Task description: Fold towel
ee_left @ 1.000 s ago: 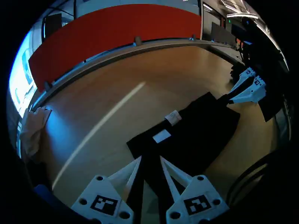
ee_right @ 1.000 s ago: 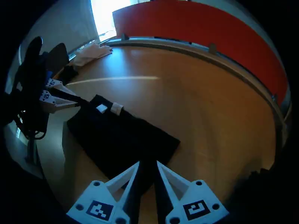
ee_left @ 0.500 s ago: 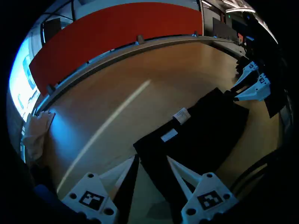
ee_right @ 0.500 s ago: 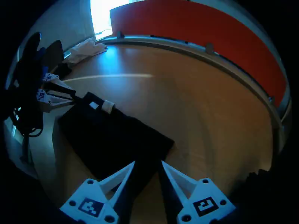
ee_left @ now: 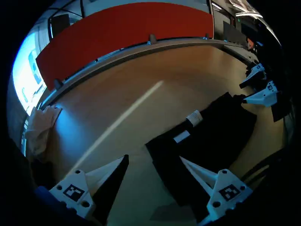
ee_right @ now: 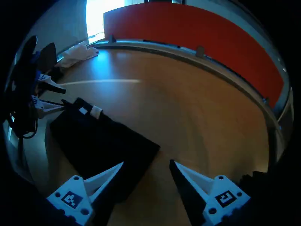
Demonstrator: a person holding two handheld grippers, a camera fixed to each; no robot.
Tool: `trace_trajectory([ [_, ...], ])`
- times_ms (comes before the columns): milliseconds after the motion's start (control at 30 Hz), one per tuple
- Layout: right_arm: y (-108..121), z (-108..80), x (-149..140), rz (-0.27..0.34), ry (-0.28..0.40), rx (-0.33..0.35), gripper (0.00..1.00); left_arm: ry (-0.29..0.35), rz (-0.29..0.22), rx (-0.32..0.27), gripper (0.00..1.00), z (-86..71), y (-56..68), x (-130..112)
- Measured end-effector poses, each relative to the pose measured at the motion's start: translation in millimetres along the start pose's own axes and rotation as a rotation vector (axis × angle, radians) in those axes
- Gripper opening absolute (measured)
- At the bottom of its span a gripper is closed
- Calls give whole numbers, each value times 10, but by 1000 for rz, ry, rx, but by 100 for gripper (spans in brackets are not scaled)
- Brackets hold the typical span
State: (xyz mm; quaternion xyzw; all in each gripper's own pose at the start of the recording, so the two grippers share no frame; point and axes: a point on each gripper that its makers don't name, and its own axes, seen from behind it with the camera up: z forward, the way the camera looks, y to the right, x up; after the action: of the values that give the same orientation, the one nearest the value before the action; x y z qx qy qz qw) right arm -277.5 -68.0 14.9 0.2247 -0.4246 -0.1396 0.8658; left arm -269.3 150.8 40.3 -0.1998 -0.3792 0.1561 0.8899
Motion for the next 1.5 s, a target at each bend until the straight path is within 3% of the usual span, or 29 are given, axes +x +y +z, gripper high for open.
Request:
trace_trajectory([
  [100,40,-20,33,3,13,-15,100,11,-14,20,94,-17,-81,40],
  [300,74,-77,86,3,34,-34,100,25,-29,36,94,-60,-160,94],
  [600,30,-217,137,1,64,-35,100,32,-59,25,94,-134,-148,61],
  [1100,-128,-595,-31,3,90,-29,100,74,-109,22,94,-523,-101,-13],
  [1500,-203,-823,-136,23,114,-36,100,95,-172,52,94,-832,-57,-209],
])
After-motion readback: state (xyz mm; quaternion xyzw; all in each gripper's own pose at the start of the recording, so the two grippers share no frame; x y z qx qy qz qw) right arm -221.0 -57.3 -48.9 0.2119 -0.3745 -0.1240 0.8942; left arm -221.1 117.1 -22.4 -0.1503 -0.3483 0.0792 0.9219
